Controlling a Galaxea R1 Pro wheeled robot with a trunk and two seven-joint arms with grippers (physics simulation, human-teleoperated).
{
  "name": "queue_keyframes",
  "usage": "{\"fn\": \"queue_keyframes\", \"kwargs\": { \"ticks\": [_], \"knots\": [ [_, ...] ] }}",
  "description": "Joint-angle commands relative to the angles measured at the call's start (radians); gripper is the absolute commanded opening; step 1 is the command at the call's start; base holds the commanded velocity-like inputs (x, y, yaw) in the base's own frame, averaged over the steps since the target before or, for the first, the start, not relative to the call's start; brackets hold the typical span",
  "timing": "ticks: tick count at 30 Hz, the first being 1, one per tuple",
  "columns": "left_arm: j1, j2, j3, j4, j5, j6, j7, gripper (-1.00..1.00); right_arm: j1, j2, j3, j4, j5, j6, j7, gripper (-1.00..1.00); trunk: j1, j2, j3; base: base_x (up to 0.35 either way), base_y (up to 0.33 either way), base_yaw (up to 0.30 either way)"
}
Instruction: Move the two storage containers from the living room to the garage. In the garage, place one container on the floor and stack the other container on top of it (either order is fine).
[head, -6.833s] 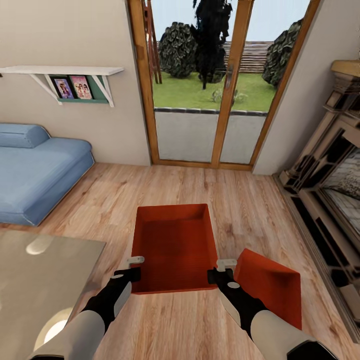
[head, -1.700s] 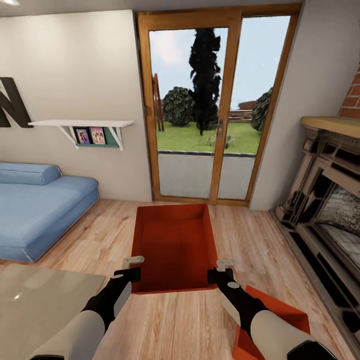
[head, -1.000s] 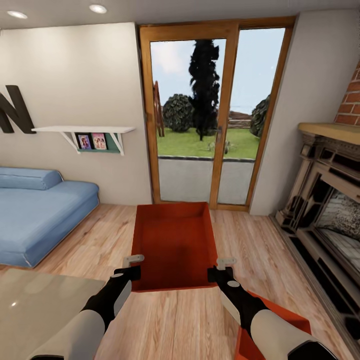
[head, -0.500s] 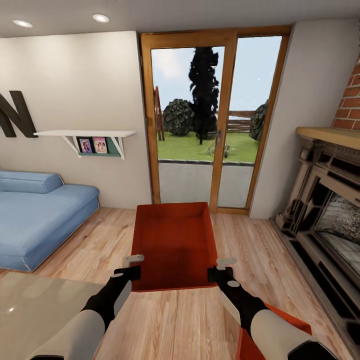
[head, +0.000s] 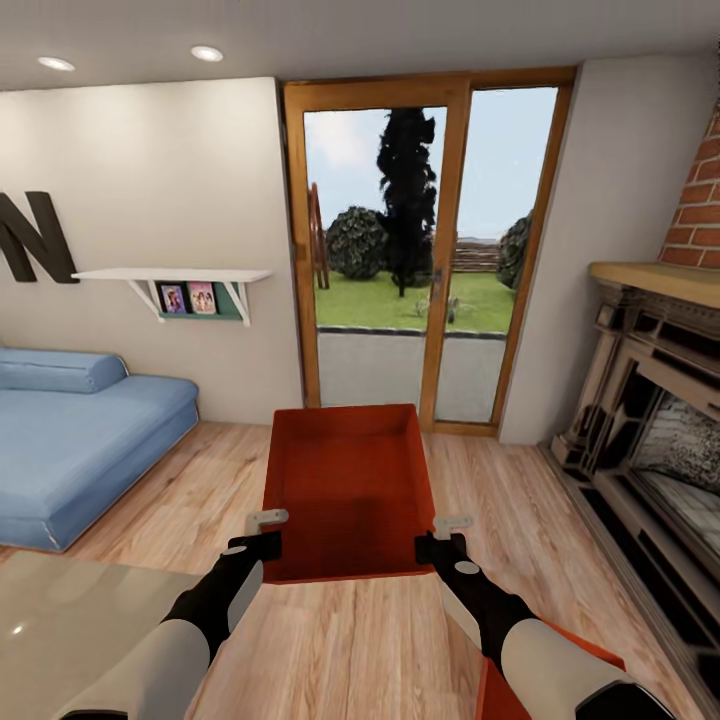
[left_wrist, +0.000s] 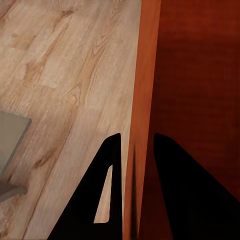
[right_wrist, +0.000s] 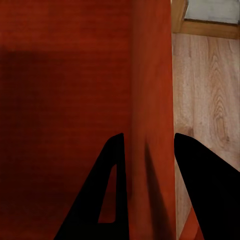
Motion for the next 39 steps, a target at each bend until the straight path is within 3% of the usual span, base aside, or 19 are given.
{"fn": "queue_keyframes", "kwargs": {
  "ticks": [1, 31, 39],
  "knots": [
    [-0.001, 0.001, 0.010, -0.005, -0.010, 0.007, 0.009, -1.00, -0.001, -0.001, 0.005, 0.025, -0.011, -0.006, -0.009, -1.00, 0.001, -0.001, 0.001, 0.000, 0.000, 0.000],
    [-0.001, 0.000, 0.010, -0.005, -0.010, 0.007, 0.009, -1.00, -0.001, -0.002, 0.003, 0.025, -0.011, 0.004, -0.008, -1.00, 0.001, -0.001, 0.040, -0.001, 0.000, 0.000],
    [-0.001, -0.002, 0.009, -0.005, -0.010, 0.007, 0.008, -1.00, -0.001, -0.002, 0.003, 0.025, -0.011, 0.005, -0.008, -1.00, 0.001, -0.001, 0.040, -0.258, 0.000, 0.000]
  ]
}}
